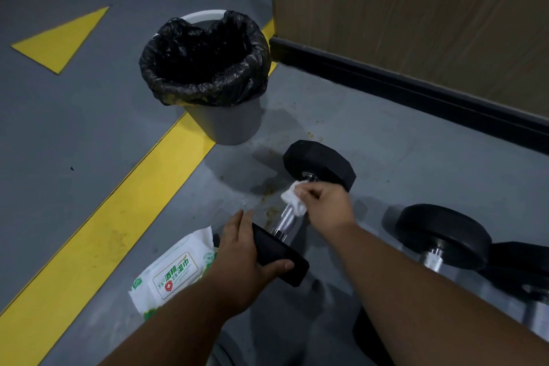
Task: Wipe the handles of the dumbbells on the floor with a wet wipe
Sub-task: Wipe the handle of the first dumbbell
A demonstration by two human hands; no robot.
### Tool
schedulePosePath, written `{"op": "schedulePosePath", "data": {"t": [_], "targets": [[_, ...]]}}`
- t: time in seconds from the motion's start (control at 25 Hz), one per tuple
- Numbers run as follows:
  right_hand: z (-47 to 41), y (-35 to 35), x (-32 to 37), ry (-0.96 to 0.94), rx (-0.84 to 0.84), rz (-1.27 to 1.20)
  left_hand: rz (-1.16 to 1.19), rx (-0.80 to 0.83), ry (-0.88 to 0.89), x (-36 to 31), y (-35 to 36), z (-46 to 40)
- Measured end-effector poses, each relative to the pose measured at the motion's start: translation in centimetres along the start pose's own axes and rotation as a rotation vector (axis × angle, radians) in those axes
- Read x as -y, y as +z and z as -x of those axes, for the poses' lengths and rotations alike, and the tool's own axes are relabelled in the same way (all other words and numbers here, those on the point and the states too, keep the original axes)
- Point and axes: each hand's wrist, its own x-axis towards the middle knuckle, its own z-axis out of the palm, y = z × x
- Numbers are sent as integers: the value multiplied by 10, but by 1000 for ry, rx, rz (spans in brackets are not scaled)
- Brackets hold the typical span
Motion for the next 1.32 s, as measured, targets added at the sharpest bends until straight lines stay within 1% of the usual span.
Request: {"op": "schedulePosePath", "data": {"t": [0.04, 0.08, 0.12, 0.24, 0.32, 0.4, 0.44, 0.56, 0.6, 0.64, 0.72, 0.8, 0.84, 0.92, 0.96, 1.12, 1.16, 1.2, 1.32], "targets": [[-5, -4, 1, 13, -65, -21, -13, -1, -6, -2, 0, 2], [-6, -3, 2, 23, -89, -42, -43, -4, 0, -5, -1, 2], [-1, 0, 2, 41, -74, -73, -105, -3, 33, -10, -1, 3], [34, 18, -4, 61, 66, -79, -292, 25, 184, -26, 1, 4], [48, 22, -3, 65, 151, -66, -339, 36, 186, -30, 4, 5], [37, 16, 1, 34, 191, -6, -386, 27, 175, -28, 5, 4], [28, 10, 3, 24, 174, 17, -413, 30, 177, -27, 6, 2], [2, -5, 5, 1, -29, 65, -437, 20, 168, -28, 7, 3], [1, -6, 3, 6, -69, 63, -439, 17, 169, -30, 7, 5], [4, -2, 3, 22, -75, 29, -441, 20, 168, -30, 8, 5], [18, 11, -1, 63, -4, -60, -437, 26, 161, -28, 8, 4], [37, 21, -4, 78, 130, -101, -432, 26, 156, -27, 8, 3], [41, 22, -6, 49, 187, -67, -432, 26, 152, -27, 9, 3], [35, 19, -8, -56, 217, 88, -435, 25, 141, -27, 9, 3], [27, 15, -6, -82, 186, 124, -442, 26, 145, -28, 9, 2], [3, -1, 3, -19, -42, 41, -460, 37, 148, -31, 7, 3], [5, 1, 3, 6, -50, 2, -460, 45, 147, -32, 6, 3], [12, 5, 3, 32, -17, -41, -451, 52, 148, -32, 6, 4], [43, 17, -3, 72, 202, -78, -425, 42, 147, -32, 6, 5]]}}
